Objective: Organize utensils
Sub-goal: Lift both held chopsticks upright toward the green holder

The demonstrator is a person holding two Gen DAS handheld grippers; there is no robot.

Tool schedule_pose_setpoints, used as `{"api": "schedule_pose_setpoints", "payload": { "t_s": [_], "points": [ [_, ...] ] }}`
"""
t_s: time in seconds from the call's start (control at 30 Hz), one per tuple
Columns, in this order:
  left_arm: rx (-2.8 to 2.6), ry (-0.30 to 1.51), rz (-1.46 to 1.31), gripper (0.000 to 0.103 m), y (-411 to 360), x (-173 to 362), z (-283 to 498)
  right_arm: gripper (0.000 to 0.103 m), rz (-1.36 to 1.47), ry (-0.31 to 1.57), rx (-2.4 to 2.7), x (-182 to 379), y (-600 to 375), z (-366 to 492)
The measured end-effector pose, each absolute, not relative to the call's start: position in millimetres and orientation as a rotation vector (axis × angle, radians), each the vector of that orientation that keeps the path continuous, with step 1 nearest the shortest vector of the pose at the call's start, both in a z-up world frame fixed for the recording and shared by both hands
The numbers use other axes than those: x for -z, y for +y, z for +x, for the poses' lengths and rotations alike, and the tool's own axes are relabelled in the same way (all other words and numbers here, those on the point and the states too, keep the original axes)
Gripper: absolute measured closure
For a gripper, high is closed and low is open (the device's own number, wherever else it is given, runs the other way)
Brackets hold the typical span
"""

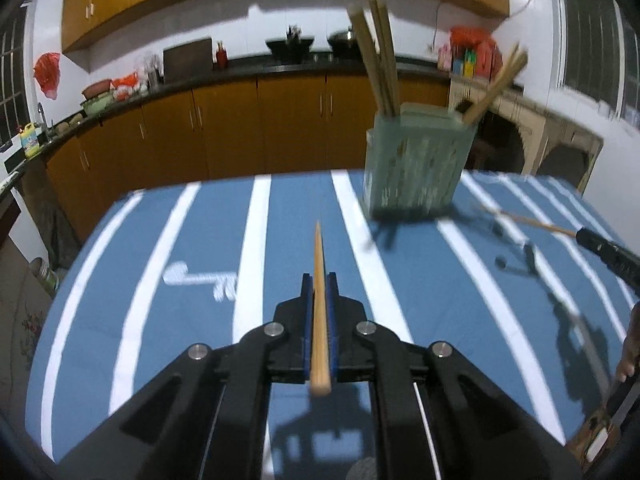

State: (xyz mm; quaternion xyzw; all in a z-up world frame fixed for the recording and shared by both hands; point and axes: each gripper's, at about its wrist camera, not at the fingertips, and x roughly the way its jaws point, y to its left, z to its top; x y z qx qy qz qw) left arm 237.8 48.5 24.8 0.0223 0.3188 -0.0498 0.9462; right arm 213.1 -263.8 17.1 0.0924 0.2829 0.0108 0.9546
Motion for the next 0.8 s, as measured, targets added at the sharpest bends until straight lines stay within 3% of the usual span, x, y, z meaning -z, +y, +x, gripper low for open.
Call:
{"api": "schedule_pose_setpoints", "payload": {
  "t_s": [0.33, 0.8],
  "points": [
    [0.111, 0.474, -0.077, 0.096, 66, -81, 230, 0.095, 0.213, 0.431, -0.040, -56, -270, 208],
    [0.124, 0.444, -0.121, 0.096, 72, -98, 235, 0.095, 0.238, 0.365, -0.096, -81, -264, 212]
  ]
}}
